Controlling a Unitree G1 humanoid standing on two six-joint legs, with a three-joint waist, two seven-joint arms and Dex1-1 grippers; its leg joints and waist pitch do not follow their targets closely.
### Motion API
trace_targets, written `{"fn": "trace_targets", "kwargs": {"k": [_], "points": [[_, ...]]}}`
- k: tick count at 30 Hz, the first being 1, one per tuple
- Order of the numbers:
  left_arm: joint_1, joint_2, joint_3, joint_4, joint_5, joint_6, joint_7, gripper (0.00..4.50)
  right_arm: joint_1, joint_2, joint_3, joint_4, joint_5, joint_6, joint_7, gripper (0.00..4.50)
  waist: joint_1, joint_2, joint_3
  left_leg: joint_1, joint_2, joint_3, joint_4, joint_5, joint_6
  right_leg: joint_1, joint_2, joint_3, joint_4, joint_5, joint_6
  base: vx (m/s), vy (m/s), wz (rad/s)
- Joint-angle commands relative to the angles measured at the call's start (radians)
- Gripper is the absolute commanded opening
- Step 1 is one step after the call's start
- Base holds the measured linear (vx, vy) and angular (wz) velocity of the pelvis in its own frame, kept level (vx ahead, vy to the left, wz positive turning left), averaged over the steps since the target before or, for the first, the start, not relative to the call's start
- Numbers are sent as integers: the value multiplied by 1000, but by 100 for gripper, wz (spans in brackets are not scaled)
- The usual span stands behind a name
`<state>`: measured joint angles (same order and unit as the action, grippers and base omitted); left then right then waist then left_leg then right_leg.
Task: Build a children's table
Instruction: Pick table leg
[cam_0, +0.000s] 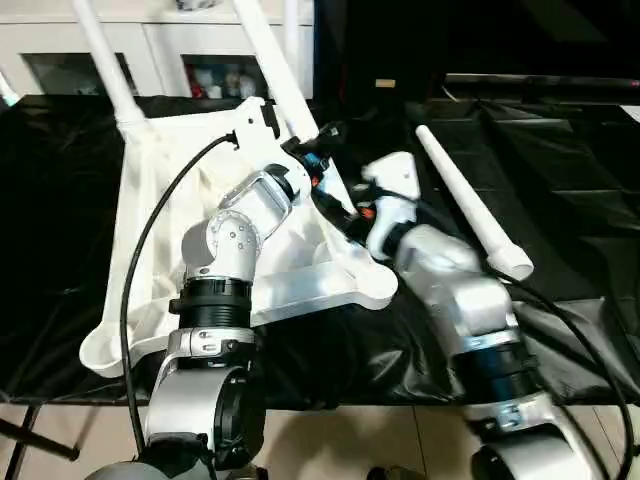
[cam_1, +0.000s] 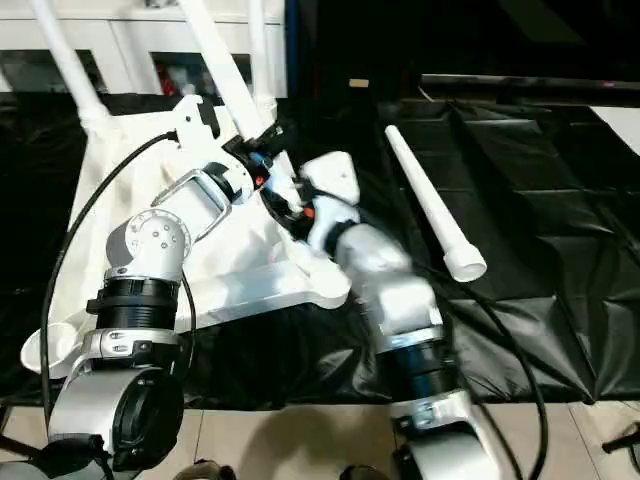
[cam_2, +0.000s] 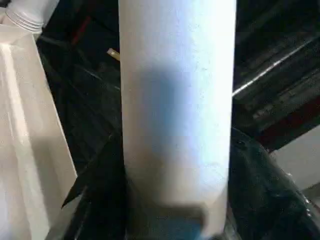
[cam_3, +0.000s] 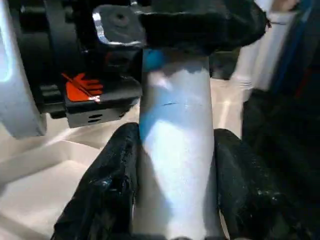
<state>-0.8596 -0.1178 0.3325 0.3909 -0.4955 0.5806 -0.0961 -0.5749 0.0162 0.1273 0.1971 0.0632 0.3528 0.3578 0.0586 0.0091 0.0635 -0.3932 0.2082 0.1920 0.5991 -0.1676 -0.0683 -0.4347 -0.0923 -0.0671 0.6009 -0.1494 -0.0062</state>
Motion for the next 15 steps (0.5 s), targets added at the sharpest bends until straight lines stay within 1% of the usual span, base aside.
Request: {"fn": "trace_targets", "kwargs": {"k": [1,3,5,6,10,11,12,13,14,15], "points": [[-3,-13,-32,-26,6,-13,7,232,-1,16,22,-32,-16,-15,-23,187,-2,-4,-84,17,3,-7,-62,-185,29,68,-29,29,-71,-215,-145,0,0,0],[-1,-12,-42,-30,5,-16,-3,204,-1,16,28,-36,-16,-17,-31,187,-2,-3,-84,18,4,-7,-63,-185,30,68,-28,29,-70,-210,-146,0,0,0],[1,-14,-42,-35,3,-24,0,198,-2,14,33,-37,-17,-25,-31,187,-2,-3,-85,17,4,-6,-61,-177,33,69,-28,30,-67,-185,-152,0,0,0],[3,-14,-47,-38,5,-35,-6,196,-1,18,30,-39,-16,-30,-33,187,-2,-6,-85,17,4,-5,-61,-177,35,69,-28,30,-68,-185,-152,0,0,0],[6,-17,-47,-46,5,-50,-17,193,-1,23,19,-41,-10,-45,-32,187,-2,-4,-84,17,4,-5,-61,-179,38,69,-28,30,-68,-195,-151,0,0,0],[7,-20,-46,-48,4,-54,-20,193,-1,28,8,-41,4,-48,-29,243,-2,-4,-84,17,3,-5,-60,-180,39,69,-28,31,-68,-193,-151,0,0,0],[9,-22,-50,-53,2,-59,-26,193,-2,30,-10,-38,26,-49,-21,243,-3,-5,-85,17,3,-5,-60,-179,40,70,-28,31,-67,-190,-151,0,0,0],[9,-22,-50,-53,2,-59,-26,193,-2,30,-10,-38,27,-49,-20,257,-2,-5,-85,17,4,-5,-60,-179,44,70,-28,31,-67,-188,-153,0,0,0],[10,-17,-61,-55,8,-66,-37,193,-9,11,-17,-34,38,-47,0,257,-2,-5,-85,18,4,-5,-60,-180,44,70,-28,31,-67,-190,-153,0,0,0],[11,-15,-64,-56,10,-67,-40,193,-12,2,-20,-34,41,-43,9,275,-1,-6,-85,18,4,-5,-60,-174,46,71,-28,31,-66,-184,-153,0,0,0]]}}
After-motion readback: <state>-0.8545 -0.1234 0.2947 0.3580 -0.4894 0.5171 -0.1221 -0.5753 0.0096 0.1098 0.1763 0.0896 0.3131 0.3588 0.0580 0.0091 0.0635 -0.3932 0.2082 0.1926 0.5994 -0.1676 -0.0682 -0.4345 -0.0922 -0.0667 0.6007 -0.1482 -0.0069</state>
